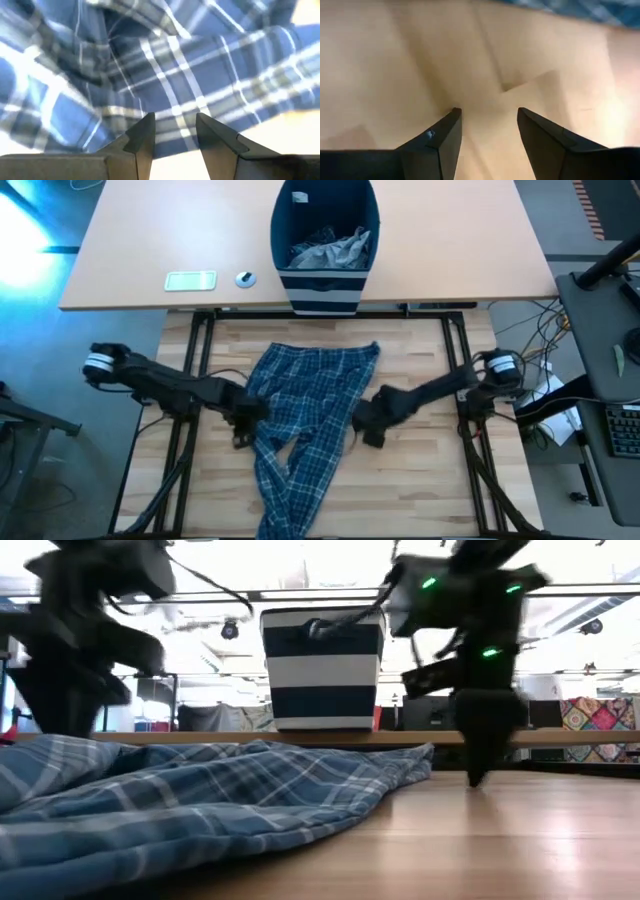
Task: Fold Laundry from Bin
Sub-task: Fold the blue patterned pants
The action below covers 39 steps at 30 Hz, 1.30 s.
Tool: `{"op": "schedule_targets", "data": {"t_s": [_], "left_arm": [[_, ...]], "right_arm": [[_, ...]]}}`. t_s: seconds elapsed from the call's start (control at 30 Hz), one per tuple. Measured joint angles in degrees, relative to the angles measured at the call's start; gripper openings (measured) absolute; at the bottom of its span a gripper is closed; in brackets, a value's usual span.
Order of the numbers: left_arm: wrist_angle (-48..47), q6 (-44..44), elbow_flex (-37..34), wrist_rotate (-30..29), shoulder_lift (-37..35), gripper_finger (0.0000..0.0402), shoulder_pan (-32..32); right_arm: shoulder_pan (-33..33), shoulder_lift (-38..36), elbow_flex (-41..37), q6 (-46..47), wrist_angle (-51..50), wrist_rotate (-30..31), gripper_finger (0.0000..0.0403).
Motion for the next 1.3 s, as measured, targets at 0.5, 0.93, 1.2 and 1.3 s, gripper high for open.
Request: {"op": "schedule_targets", "data": {"t_s": [0.5,0.93,1.2,1.3], "left_arm": [[25.32,-25.11,-9.91,-20.33,-20.16,0.0128,-21.97],[29.12,-29.50,-15.29,-13.68,-0.74,0.0128,-22.94],[11.22,-32.20,-14.58,-11.50,-7.80,0.0128,-23.76],[10.04,-32.38,-11.46,-13.97,-13.20,0.0128,-23.71]], "right_arm": [[7.77,-0.32,16.93,7.66,8.49,2.93,0.0185],[8.83,15.89,23.18,4.08,-3.66,-2.40,0.0185],[4.31,9.82,22.10,-3.29,-20.63,2.91,0.0185],[3.96,4.72,21.89,-2.09,-15.19,2.67,0.0185]]}}
